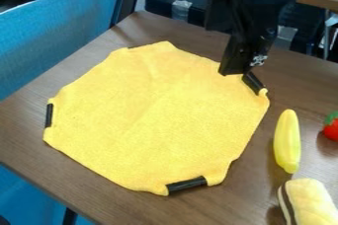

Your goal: Put the yellow figure on the top edge of the cloth

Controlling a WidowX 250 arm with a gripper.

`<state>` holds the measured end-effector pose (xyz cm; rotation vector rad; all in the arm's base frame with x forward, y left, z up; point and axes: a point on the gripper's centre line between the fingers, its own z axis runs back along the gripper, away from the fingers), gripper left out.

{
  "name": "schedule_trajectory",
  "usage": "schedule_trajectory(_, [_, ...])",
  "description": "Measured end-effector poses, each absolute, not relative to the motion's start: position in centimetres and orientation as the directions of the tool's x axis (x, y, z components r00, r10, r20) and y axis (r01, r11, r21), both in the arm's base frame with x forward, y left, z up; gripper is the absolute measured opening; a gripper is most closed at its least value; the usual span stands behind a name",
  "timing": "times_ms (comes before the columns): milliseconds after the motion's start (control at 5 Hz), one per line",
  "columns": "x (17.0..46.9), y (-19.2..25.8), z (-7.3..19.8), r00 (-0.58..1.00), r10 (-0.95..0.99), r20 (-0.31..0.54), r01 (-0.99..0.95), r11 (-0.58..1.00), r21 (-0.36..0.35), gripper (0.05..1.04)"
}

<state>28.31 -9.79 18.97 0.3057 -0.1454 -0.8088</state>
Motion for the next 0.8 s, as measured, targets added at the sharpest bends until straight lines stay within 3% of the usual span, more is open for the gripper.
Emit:
schedule_trajectory(200, [28.3, -9.8, 18.1, 0.689, -0.724, -0.011, 0.690, 0.652, 0.315, 1.000])
schedule_trajectory(400, [27.3, -10.8, 16.8, 0.747, -0.665, 0.021, 0.624, 0.711, 0.324, 1.000])
schedule_trajectory(600, [26.4, -11.4, 15.9, 0.874, -0.465, 0.139, 0.410, 0.861, 0.301, 1.000])
schedule_trajectory(800, [25.1, -12.3, 13.8, 0.938, -0.196, 0.285, 0.165, 0.978, 0.129, 1.000])
